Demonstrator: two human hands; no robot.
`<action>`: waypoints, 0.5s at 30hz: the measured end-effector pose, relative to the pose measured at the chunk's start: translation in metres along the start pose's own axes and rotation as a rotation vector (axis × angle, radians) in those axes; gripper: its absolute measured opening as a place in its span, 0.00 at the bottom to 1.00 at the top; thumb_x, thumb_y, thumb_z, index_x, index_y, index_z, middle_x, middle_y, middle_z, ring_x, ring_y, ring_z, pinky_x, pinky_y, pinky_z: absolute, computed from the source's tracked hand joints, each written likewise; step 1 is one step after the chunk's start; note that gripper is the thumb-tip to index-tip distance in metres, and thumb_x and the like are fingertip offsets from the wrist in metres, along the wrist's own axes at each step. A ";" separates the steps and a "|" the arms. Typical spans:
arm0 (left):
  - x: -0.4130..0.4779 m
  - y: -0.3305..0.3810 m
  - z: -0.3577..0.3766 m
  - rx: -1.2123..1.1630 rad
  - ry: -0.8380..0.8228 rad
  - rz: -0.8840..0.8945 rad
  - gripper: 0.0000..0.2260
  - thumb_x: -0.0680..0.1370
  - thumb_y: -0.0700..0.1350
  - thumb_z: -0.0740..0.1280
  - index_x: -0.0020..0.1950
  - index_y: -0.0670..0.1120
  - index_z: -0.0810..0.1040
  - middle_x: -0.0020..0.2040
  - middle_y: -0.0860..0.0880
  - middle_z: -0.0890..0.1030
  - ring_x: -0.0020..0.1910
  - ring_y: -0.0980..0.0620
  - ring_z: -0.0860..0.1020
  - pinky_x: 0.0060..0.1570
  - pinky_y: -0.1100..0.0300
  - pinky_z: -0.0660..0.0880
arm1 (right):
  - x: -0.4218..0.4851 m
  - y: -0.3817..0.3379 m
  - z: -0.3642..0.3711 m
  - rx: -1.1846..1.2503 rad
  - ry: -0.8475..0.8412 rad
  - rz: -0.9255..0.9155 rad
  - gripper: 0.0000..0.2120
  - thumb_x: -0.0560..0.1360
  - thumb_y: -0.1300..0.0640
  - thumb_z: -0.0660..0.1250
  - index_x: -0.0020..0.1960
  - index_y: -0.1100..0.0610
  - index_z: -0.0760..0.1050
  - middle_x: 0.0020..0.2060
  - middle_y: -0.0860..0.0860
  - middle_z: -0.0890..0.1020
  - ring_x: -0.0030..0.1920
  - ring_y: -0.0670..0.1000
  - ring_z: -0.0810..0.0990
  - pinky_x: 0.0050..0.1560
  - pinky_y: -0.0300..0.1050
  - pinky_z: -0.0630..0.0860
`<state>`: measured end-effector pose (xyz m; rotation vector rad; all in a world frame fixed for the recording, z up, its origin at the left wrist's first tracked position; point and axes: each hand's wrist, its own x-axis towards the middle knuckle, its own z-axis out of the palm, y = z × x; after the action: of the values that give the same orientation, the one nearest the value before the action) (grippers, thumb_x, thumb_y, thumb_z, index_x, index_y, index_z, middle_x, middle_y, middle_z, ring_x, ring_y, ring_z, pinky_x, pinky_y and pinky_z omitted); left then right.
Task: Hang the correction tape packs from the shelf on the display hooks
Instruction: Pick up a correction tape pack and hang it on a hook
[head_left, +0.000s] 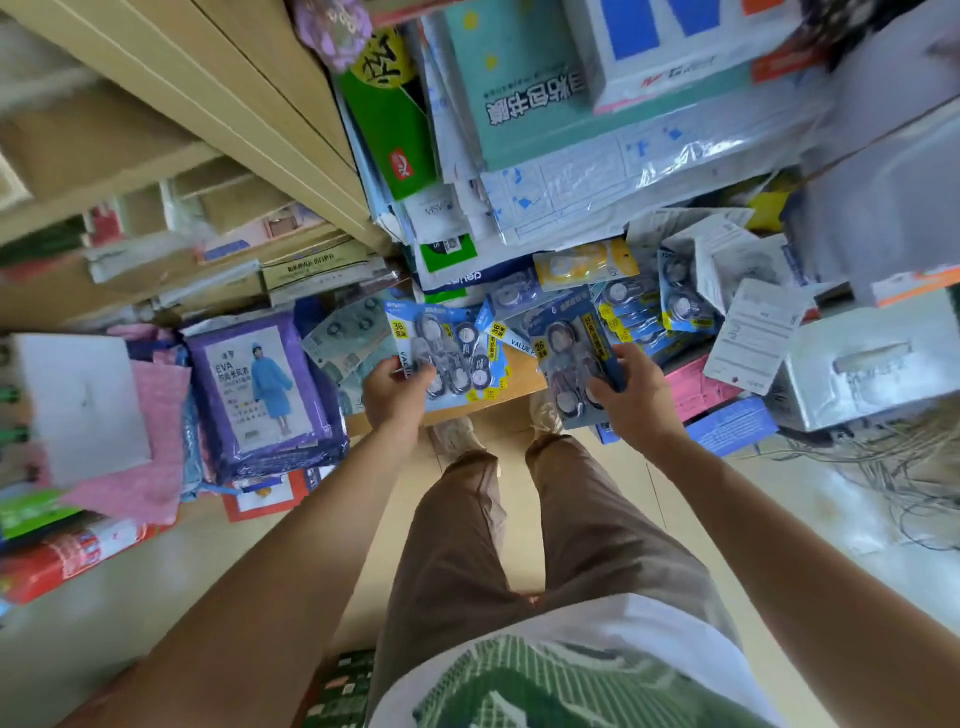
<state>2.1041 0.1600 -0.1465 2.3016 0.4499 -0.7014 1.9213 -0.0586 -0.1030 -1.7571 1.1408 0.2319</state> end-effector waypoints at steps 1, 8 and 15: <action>-0.012 0.011 -0.016 0.050 0.004 0.076 0.08 0.71 0.48 0.76 0.46 0.46 0.82 0.40 0.50 0.83 0.41 0.45 0.82 0.41 0.53 0.77 | -0.006 -0.010 -0.006 0.003 0.001 -0.004 0.18 0.76 0.57 0.71 0.63 0.59 0.72 0.41 0.48 0.78 0.42 0.53 0.76 0.43 0.44 0.70; -0.079 0.098 -0.119 0.411 0.142 0.601 0.15 0.75 0.52 0.72 0.60 0.52 0.81 0.49 0.47 0.86 0.48 0.41 0.83 0.42 0.52 0.76 | -0.051 -0.096 -0.062 -0.063 0.026 -0.151 0.13 0.76 0.57 0.70 0.60 0.56 0.74 0.41 0.50 0.77 0.39 0.53 0.73 0.32 0.39 0.66; -0.119 0.184 -0.218 0.295 0.324 1.007 0.12 0.76 0.52 0.71 0.58 0.51 0.80 0.48 0.44 0.85 0.47 0.37 0.82 0.42 0.49 0.76 | -0.098 -0.197 -0.108 -0.012 0.283 -0.383 0.09 0.74 0.60 0.72 0.50 0.56 0.73 0.36 0.49 0.75 0.37 0.53 0.72 0.32 0.36 0.65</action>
<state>2.1780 0.1662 0.1534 2.4976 -0.7048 0.1207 1.9864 -0.0747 0.1330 -2.0230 0.9697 -0.2487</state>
